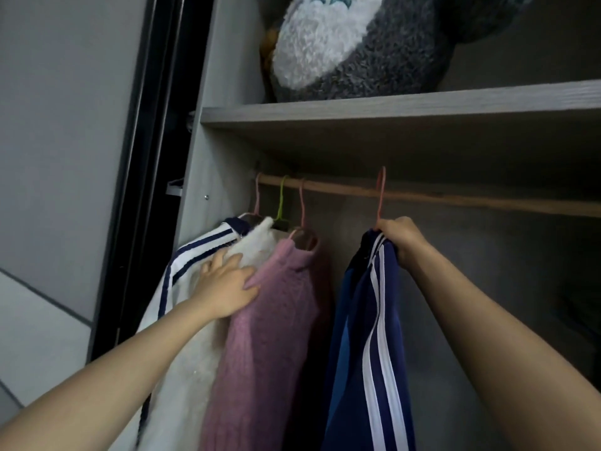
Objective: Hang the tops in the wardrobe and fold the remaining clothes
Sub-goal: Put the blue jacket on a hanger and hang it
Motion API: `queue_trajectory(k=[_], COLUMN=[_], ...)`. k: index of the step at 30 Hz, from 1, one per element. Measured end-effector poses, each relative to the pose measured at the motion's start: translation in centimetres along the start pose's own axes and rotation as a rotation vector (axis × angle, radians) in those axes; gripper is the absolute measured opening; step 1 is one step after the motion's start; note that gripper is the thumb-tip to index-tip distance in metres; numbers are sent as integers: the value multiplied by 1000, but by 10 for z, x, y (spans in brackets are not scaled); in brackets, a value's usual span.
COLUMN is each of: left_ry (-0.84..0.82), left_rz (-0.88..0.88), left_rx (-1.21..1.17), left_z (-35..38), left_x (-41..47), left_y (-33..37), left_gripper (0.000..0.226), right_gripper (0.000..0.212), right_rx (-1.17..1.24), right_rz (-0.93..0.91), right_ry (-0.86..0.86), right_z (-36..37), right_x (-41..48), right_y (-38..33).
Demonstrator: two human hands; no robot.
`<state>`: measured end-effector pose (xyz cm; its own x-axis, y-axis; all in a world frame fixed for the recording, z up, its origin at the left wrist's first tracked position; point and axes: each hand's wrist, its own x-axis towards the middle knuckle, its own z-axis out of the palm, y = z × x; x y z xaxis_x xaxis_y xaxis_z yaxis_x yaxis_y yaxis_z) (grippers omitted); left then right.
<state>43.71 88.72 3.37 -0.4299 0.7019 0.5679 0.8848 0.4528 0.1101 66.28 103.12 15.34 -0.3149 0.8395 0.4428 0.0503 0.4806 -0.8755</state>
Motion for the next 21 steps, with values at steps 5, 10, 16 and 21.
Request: queue_trajectory(k=[5, 10, 16, 21], left_ry=[-9, -40, -18, -41], left_rz=[59, 84, 88, 86], left_rx=[23, 50, 72, 39], left_z=[-3, -7, -3, -10], left_x=[2, 0, 0, 1], left_y=[-6, -7, -6, -3], left_gripper=[47, 54, 55, 49], right_gripper=[16, 22, 6, 12], right_rx=[-50, -80, 45, -2], right_rz=[1, -43, -62, 34], right_ry=[-55, -64, -40, -66], right_z=[23, 53, 74, 77], right_x=[26, 40, 66, 84], right_y=[5, 11, 7, 25])
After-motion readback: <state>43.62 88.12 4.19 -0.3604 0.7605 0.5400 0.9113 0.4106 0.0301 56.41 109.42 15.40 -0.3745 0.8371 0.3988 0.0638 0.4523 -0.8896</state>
